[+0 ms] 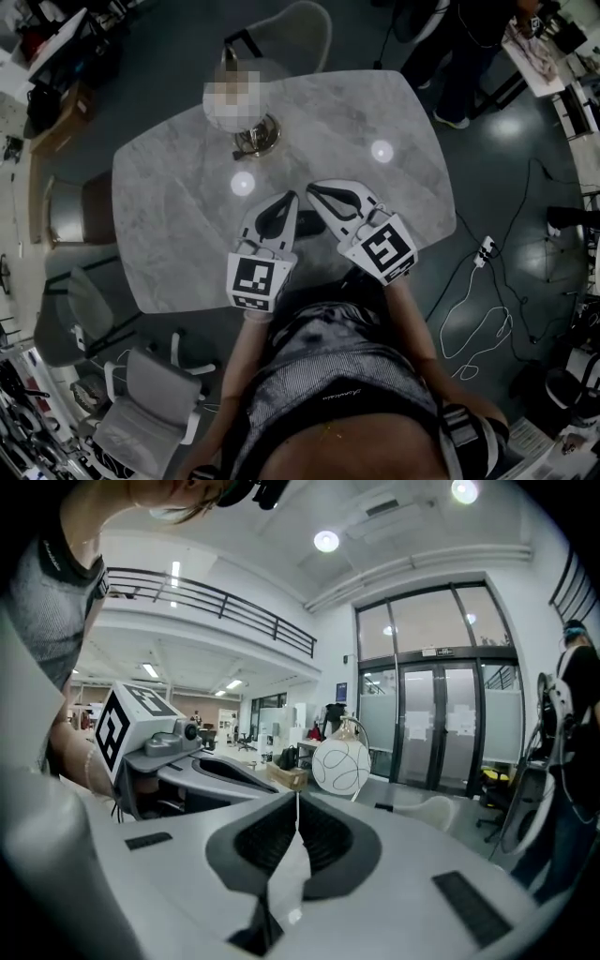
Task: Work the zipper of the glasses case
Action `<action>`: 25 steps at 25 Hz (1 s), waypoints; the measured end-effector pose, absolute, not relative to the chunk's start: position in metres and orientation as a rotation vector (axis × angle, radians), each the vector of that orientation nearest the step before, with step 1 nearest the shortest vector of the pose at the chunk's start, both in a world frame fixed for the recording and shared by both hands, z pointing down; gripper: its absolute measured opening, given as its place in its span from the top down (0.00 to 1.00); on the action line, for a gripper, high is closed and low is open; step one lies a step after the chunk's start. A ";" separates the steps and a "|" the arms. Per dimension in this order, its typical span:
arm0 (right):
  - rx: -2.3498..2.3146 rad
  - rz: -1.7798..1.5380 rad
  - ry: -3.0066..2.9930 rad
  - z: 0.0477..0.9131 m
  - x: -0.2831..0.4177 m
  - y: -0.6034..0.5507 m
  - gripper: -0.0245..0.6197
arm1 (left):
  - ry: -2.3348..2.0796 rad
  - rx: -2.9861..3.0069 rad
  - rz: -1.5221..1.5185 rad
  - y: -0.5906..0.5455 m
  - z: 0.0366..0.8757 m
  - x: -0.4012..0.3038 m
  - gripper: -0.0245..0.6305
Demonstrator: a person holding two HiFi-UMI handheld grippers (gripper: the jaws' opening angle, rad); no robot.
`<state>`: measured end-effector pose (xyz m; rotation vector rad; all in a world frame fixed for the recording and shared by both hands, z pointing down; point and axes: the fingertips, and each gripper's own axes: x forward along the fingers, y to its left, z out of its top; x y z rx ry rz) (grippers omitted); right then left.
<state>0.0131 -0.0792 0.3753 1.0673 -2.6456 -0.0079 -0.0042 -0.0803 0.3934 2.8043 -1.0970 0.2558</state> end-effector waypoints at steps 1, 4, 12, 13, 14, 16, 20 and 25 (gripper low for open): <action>1.071 -0.018 -2.652 0.372 0.013 -0.079 0.86 | -1.102 2.801 0.252 -0.080 0.391 -0.004 0.95; 1.071 -0.039 -2.673 0.365 0.010 -0.077 0.86 | -1.127 2.793 0.236 -0.080 0.385 -0.003 0.95; 1.054 0.020 -2.668 0.367 0.010 -0.074 0.87 | -1.161 2.797 0.215 -0.080 0.376 -0.001 0.95; 1.053 0.019 -2.668 0.367 0.010 -0.075 0.87 | -1.164 2.795 0.213 -0.080 0.376 -0.001 0.95; 1.052 0.014 -2.670 0.366 0.010 -0.075 0.87 | -1.166 2.794 0.210 -0.080 0.375 -0.002 0.95; 1.051 -0.002 -2.678 0.364 0.011 -0.076 0.87 | -1.169 2.789 0.203 -0.080 0.374 -0.002 0.95; 1.054 -0.011 -2.681 0.363 0.012 -0.077 0.87 | -1.180 2.786 0.192 -0.081 0.373 -0.003 0.95; 1.043 -0.009 -2.674 0.366 0.013 -0.077 0.87 | -1.183 2.786 0.190 -0.081 0.374 -0.002 0.95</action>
